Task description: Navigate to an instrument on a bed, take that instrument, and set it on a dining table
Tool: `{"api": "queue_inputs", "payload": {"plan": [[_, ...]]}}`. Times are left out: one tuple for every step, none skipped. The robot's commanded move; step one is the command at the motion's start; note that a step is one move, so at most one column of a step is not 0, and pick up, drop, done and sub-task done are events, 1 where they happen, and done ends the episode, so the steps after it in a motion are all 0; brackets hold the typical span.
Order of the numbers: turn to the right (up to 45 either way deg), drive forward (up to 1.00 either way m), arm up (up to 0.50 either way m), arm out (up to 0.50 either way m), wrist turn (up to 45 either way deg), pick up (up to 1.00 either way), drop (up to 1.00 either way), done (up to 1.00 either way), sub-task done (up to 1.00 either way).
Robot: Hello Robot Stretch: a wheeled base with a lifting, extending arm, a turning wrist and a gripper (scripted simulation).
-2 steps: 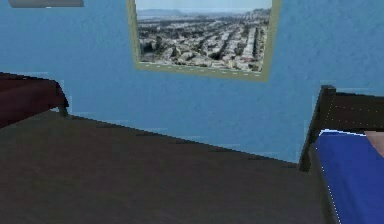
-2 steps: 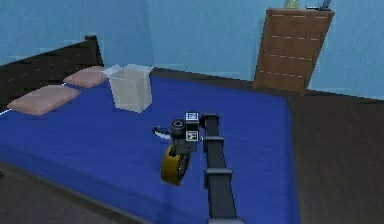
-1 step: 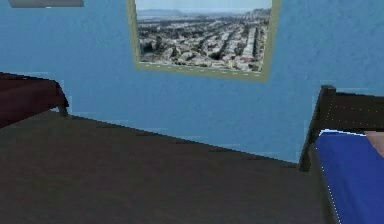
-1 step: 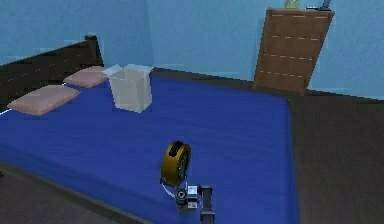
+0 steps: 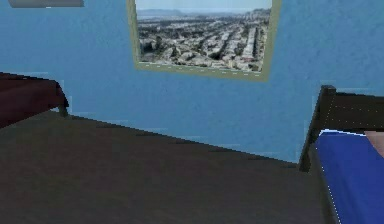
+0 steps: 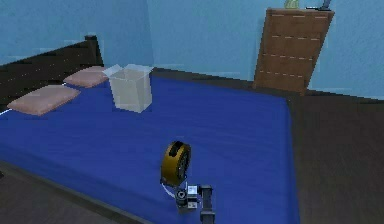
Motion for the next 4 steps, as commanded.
{"api": "queue_inputs", "payload": {"plan": [[0.0,0.00,0.10,0.00,0.0,0.00,0.00,0.00,0.00],[0.0,0.00,0.36,0.00,0.0,0.00,0.00,0.00,0.00],[0.0,0.00,0.00,0.00,-45.0,0.00,0.00,0.00,0.00],[0.0,0.00,0.00,0.00,-45.0,0.00,0.00,0.00,0.00]]}}
